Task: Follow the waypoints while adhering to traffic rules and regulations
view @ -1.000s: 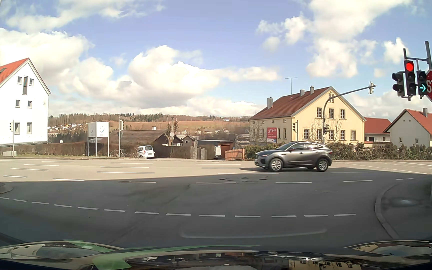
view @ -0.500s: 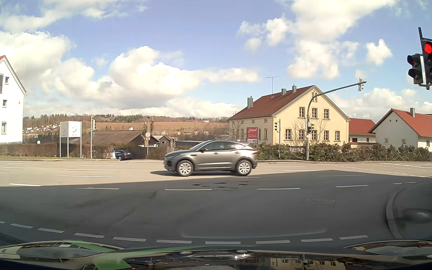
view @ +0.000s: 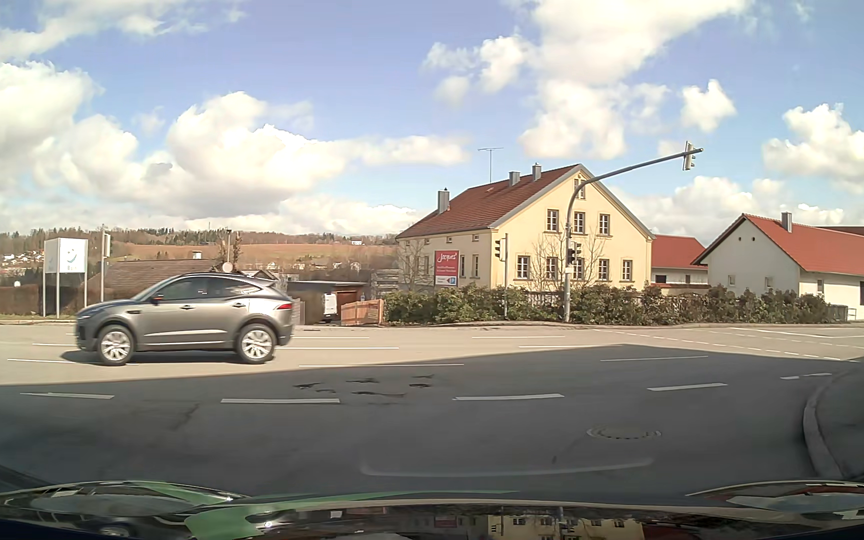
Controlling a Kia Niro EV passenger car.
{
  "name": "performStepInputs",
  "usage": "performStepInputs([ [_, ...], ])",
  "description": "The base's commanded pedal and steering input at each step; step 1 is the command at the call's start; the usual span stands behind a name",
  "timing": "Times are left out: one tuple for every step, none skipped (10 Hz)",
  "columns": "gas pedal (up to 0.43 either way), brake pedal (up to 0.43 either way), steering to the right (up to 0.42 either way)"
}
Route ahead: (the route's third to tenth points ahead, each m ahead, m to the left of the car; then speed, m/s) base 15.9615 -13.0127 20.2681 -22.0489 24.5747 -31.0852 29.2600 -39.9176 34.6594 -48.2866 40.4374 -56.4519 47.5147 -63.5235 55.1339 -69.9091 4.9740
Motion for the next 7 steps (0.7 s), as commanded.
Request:
performStepInputs([
  [0.15,0.0,0.214],
  [0.15,0.0,0.226],
  [0.15,0.0,0.238],
  [0.15,0.0,0.255],
  [0.15,0.0,0.272],
  [0.15,0.0,0.289],
  [0.15,0.0,0.304],
])
